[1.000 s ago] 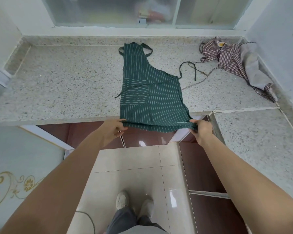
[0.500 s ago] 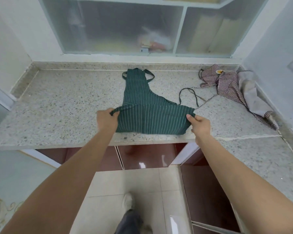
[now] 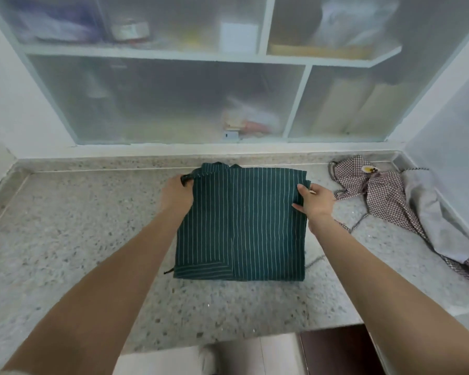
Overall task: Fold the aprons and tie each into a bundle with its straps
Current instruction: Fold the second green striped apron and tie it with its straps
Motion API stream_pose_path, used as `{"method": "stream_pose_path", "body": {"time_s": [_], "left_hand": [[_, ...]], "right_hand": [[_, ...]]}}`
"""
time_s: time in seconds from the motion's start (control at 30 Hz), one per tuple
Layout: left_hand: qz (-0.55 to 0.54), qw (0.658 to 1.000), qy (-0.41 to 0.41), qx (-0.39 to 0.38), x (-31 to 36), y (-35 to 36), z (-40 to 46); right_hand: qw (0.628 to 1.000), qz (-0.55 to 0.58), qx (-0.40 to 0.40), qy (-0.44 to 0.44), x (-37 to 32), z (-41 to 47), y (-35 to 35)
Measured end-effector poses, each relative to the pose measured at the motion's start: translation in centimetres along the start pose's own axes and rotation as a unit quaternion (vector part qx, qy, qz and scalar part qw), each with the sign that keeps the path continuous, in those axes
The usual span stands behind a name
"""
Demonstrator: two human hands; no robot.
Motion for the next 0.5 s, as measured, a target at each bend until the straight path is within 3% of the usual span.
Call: {"method": "stream_pose_path", "body": {"time_s": [0.5], "left_hand": [[0.129,0.989,-0.068,-0.038,2.7,8.0,16.4]], "right_hand": [[0.992,-0.07,-0.055,0.088,3.7,14.0,9.8]]}}
Point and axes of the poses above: each hand's wrist, its own z-axis towards the middle knuckle, its own y-axis out of the palm, x = y × z, the point moved 4 cm from there along z, towards the middle knuckle, and after that the axes turned 11 degrees about -y, right-handed, at the moved point
